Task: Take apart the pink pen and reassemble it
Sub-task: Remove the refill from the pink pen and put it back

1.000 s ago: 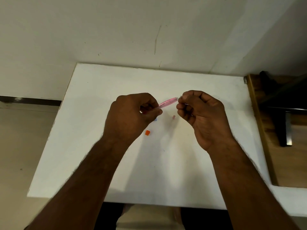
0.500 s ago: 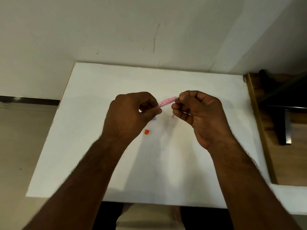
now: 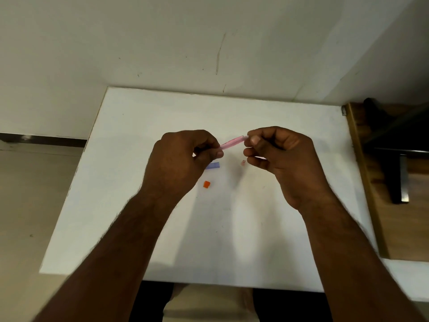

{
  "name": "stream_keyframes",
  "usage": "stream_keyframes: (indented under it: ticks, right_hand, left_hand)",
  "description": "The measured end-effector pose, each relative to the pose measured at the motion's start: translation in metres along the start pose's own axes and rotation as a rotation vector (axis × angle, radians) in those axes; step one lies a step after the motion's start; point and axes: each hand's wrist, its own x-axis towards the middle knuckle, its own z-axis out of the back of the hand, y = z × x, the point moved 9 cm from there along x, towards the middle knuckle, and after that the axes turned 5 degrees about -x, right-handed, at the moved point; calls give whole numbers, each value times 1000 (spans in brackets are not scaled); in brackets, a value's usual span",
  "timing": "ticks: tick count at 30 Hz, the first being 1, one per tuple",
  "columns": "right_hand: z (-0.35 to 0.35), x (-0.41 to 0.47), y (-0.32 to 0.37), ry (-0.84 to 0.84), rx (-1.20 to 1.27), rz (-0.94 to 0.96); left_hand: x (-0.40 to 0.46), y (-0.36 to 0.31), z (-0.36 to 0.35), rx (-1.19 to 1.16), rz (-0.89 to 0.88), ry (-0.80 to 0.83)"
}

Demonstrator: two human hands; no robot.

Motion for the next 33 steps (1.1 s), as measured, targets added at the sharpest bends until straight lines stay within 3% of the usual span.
stream_keyframes:
  ticks: [2, 4, 7, 11, 13, 17, 19, 33]
  right_hand:
    - [13, 2, -4, -134, -127, 24]
    - [17, 4, -8, -213, -454, 53]
    - [-4, 1, -22, -112, -842, 59]
    - [-18, -2, -18, -102, -1046, 152]
    - [-10, 0, -18, -139, -866, 96]
    - [3, 1, -18, -156, -1, -76]
    - [4, 0, -11, -145, 148, -78]
    - [8, -1, 2, -177, 75, 30]
  left_hand:
    - [0, 2, 1, -17, 17, -14]
    - [0, 3, -1, -12, 35, -10]
    - [0, 3, -2, -3, 43, -3]
    - [-1, 4, -2, 1, 49, 9]
    - [-1, 5, -1, 3, 52, 14]
    - [0, 7, -1, 4, 56, 12]
    - [0, 6, -2, 1, 55, 15]
    - [0, 4, -4, -12, 51, 26]
